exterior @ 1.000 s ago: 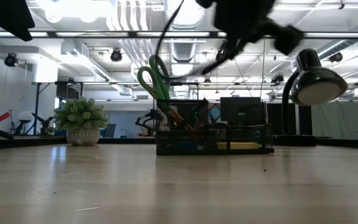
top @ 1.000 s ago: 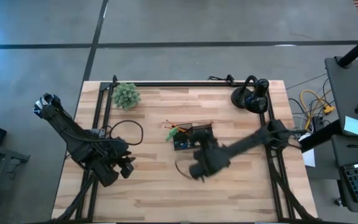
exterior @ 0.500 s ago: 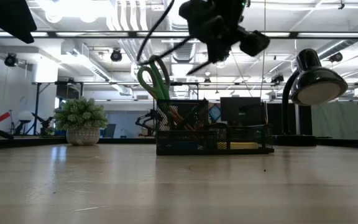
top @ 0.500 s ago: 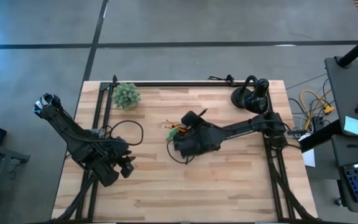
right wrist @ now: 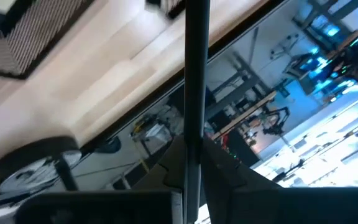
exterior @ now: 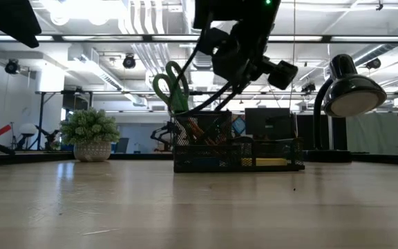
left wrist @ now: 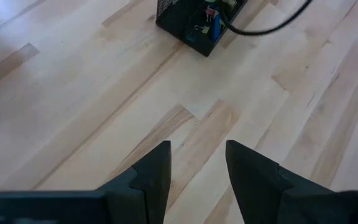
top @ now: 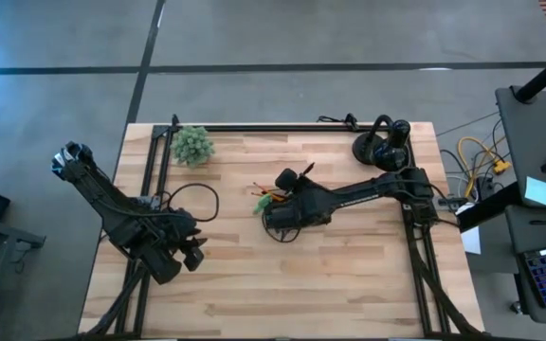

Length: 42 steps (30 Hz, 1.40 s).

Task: Pick and place office supplies into organizer
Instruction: Put the black pen into the black desk organizer, then return to Home Position

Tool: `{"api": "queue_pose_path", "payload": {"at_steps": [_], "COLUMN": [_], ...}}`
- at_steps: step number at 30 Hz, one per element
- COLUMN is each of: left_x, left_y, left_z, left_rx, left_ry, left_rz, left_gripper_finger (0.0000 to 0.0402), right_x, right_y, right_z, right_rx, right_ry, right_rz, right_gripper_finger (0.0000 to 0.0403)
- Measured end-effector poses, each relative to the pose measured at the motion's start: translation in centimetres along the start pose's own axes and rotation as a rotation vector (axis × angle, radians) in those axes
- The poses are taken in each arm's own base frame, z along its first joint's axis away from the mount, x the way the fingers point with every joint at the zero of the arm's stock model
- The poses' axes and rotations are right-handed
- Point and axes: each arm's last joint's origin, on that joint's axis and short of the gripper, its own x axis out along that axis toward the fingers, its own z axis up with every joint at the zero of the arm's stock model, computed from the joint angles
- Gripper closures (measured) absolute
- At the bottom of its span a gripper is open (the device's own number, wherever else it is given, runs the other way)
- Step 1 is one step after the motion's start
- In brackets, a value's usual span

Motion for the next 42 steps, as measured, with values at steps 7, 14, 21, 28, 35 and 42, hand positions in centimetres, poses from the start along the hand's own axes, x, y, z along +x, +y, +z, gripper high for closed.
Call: {"api": "queue_pose_path", "payload": {"at_steps": [7, 14, 21, 28, 35, 42], "left_x": [0.0, 0.0, 0.0, 0.0, 0.1, 0.1], "left_y": [0.0, 0.0, 0.0, -0.1, 0.0, -0.7], "left_z": [0.0, 0.0, 0.0, 0.0, 0.1, 0.3], "left_rx": [-0.002, -0.003, -0.004, -0.008, -0.01, -0.055], "left_ry": [-0.002, -0.002, -0.018, -0.018, -0.019, -0.041], "left_rz": [0.0, -0.001, 0.002, -0.003, -0.002, -0.055], "left_gripper_finger": [0.0262, 0.0262, 0.0262, 0.0262, 0.0262, 0.0262], "right_x": [0.0, 0.1, 0.0, -0.6, -2.6, -7.8], "right_y": [-0.4, -0.4, -0.5, -0.2, -0.2, -0.5], "right_z": [0.5, 0.7, 0.9, 1.3, 1.9, 0.7], "right_rx": [0.009, 0.011, 0.037, 0.077, 0.097, 0.375], "right_ry": [-0.036, -0.091, -0.108, -0.145, -0.181, -0.108], "right_rz": [-0.027, 0.023, 0.013, 0.029, -0.027, -0.251], "right_gripper_finger": [0.0383, 0.0379, 0.0353, 0.0331, 0.0316, 0.0314]}}
